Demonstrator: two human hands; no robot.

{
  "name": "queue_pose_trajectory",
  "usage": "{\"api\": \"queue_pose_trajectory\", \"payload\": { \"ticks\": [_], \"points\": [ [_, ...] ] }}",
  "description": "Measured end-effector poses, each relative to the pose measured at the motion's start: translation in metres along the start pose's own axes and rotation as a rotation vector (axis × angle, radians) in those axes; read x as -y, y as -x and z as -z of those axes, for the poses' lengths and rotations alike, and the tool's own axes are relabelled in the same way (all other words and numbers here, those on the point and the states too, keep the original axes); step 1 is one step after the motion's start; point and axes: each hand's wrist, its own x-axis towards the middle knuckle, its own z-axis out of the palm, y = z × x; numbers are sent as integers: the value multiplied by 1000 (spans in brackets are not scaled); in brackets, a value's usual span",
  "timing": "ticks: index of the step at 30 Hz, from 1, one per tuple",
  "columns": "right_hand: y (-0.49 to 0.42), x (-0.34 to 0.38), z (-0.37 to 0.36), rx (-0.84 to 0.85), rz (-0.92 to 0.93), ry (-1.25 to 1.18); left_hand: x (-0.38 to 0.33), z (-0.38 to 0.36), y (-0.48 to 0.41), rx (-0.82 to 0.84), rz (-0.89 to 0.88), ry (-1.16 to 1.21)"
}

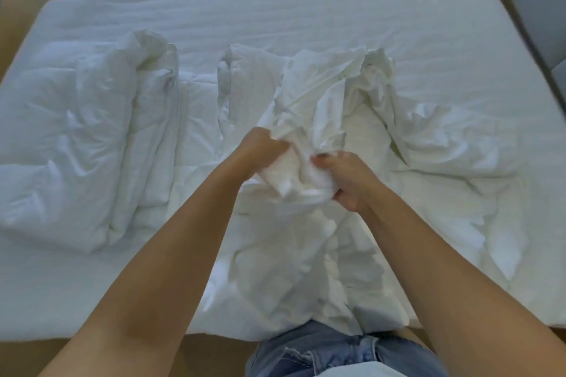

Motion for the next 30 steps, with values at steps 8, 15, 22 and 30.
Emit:
{"api": "queue_pose_trajectory", "payload": {
  "ticks": [8,15,22,30],
  "points": [
    [-17,17,34,57,56,-916,4,23,-13,-69,212,737],
    [-6,-5,34,88,-198,92,15,26,-12,120,174,1019],
    [-14,-6,50,51,-7,-808,11,19,-8,176,167,232],
    [4,-7,49,144,-223,-55,8,22,-14,84,258,848]
  ]
}}
